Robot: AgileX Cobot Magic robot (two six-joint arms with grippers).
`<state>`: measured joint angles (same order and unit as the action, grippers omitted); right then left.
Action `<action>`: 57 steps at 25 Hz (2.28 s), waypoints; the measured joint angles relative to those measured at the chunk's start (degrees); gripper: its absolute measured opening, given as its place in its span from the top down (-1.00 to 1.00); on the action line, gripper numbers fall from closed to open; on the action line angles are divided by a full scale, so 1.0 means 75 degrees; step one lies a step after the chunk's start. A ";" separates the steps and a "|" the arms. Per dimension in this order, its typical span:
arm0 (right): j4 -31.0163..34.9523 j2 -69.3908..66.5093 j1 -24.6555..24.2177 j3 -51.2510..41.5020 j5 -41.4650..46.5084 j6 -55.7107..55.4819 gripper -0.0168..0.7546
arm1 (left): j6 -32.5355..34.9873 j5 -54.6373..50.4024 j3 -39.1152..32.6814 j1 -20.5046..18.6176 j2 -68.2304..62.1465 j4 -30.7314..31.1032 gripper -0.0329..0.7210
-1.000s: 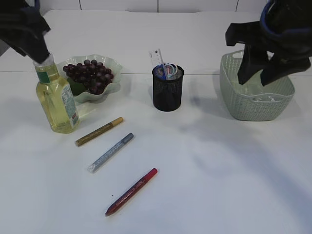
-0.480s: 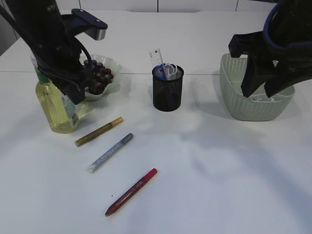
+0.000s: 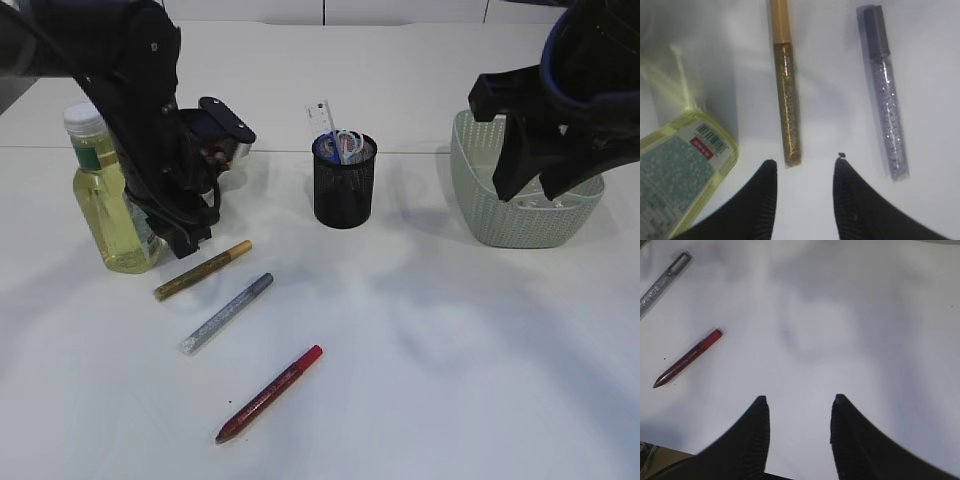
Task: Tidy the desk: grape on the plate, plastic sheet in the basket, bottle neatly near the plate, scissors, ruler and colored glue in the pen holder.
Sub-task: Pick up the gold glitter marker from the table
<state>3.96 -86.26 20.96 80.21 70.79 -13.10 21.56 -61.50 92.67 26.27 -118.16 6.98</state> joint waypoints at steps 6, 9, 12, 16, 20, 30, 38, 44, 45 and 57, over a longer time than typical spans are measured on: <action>0.0000 0.0000 0.0000 0.0000 0.0000 0.0046 0.09 | 0.0097 0.0311 0.0395 0.0002 -0.0669 0.0000 0.18; 0.0000 0.0000 0.0000 0.0000 0.0000 0.0062 0.07 | 0.0097 0.0402 0.0722 0.0002 -0.0980 -0.0056 0.18; 0.0000 0.0000 0.0000 0.0000 0.0000 0.0075 0.09 | 0.0124 0.0594 0.0893 0.0002 -0.1207 -0.0164 0.18; 0.0011 0.0000 0.0000 0.0000 0.0000 0.0075 0.09 | 0.0174 0.0659 0.0913 -0.0056 -0.1436 -0.0206 0.18; 0.0011 0.0000 0.0000 0.0000 0.0000 0.0075 0.09 | 0.0174 0.0672 0.0913 -0.0302 -0.1518 -0.0414 0.18; -0.0005 0.0000 0.0000 0.0000 0.0000 0.0092 0.09 | 0.0644 0.0603 0.0924 -0.0695 -0.1518 -0.1355 0.18; -0.0005 0.0000 0.0000 0.0000 0.0000 0.0092 0.09 | 0.0922 0.0574 0.0924 -0.0695 -0.1518 -0.1647 0.23; -0.0014 0.0000 0.0000 0.0000 0.0000 0.0108 0.09 | 0.0986 0.0574 0.0924 -0.0695 -0.1518 -0.1652 0.23; -0.0014 0.0000 0.0000 0.0000 0.0000 0.0108 0.09 | 0.0986 0.0574 0.0924 -0.0695 -0.1518 -0.1652 0.23; -0.0014 0.0000 0.0000 0.0000 0.0017 0.0108 0.09 | 0.1001 0.0680 0.0924 -0.0695 -0.1654 -0.1652 0.23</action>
<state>3.86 -86.26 20.96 80.21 70.93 -12.29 29.07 -56.40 99.60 21.06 -130.57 -5.41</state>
